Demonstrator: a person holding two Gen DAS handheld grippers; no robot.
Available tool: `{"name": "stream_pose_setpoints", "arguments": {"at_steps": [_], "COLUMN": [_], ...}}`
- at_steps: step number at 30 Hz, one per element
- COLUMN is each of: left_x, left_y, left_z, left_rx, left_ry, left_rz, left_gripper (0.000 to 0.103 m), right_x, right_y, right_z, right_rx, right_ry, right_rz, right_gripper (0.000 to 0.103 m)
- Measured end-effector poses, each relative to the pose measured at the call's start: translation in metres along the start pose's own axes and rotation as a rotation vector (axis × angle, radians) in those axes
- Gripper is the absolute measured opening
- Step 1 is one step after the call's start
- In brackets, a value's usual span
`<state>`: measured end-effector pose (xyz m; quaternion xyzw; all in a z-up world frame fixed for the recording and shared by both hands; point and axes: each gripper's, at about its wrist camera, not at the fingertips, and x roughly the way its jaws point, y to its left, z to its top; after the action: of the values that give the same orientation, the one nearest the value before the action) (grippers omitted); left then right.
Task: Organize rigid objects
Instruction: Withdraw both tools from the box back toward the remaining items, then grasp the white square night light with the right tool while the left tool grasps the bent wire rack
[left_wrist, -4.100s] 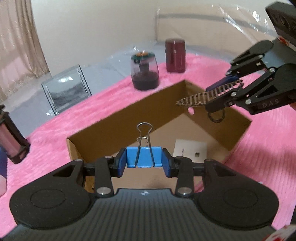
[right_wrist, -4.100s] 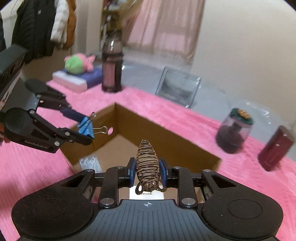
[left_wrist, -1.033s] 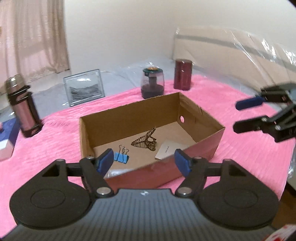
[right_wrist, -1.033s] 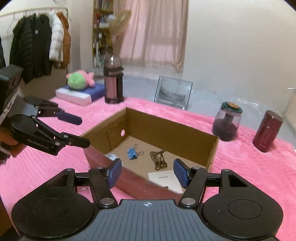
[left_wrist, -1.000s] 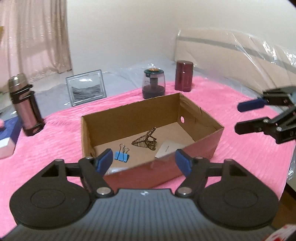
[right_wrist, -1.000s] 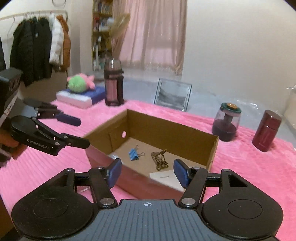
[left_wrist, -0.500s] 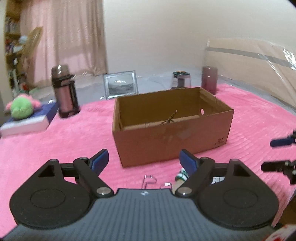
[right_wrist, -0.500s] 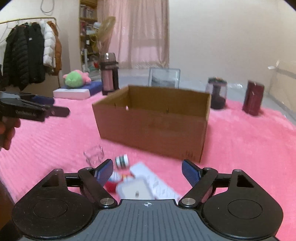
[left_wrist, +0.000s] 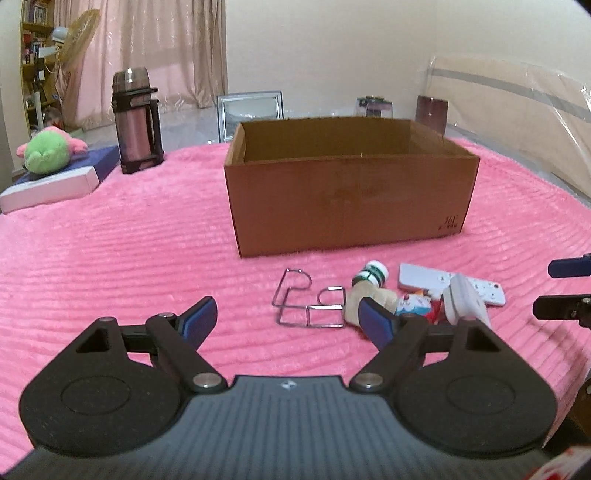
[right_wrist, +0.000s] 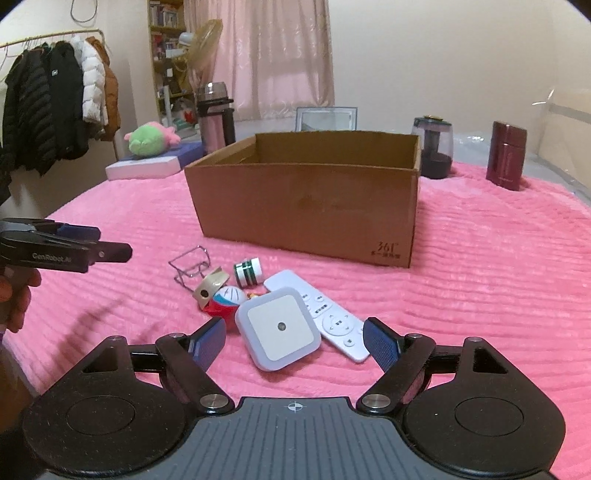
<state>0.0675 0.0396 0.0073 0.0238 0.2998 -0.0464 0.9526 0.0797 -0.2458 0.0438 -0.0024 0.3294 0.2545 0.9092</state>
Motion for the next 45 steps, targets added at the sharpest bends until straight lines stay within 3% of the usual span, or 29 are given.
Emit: {"name": "stream_pose_setpoints", "arguments": {"at_steps": [11,21,26,32,36,45], "left_x": [0.03,0.055,0.063,0.07,0.074,0.082], "left_y": [0.003,0.009,0.011,0.013,0.015,0.017], "left_z": [-0.003,0.001,0.002,0.002,0.003,0.006], "left_rx": [0.014,0.018,0.033,0.041,0.031,0.019], "left_ry": [0.032,0.083,0.099,0.114,0.125,0.135], "left_rz": [-0.042,-0.142,-0.154,-0.171,-0.181,-0.204], "left_gripper": [0.081,0.081,0.08,0.081,0.081,0.08], "right_x": [0.039,0.078,0.094,0.101,0.105,0.098], "right_y": [-0.011,-0.025,-0.028,-0.028,-0.027,-0.022], "right_z": [0.002,0.011,0.016,0.022,0.023,0.023], "right_rx": [-0.078,-0.135,-0.168,-0.218,-0.224,-0.152], "right_ry": [0.092,0.154,0.205,0.241,0.256,0.247], "right_rz": [0.129,0.238,0.28,0.294,0.319,0.269], "right_gripper": [0.079,0.079,0.079,0.078,0.066,0.063]}}
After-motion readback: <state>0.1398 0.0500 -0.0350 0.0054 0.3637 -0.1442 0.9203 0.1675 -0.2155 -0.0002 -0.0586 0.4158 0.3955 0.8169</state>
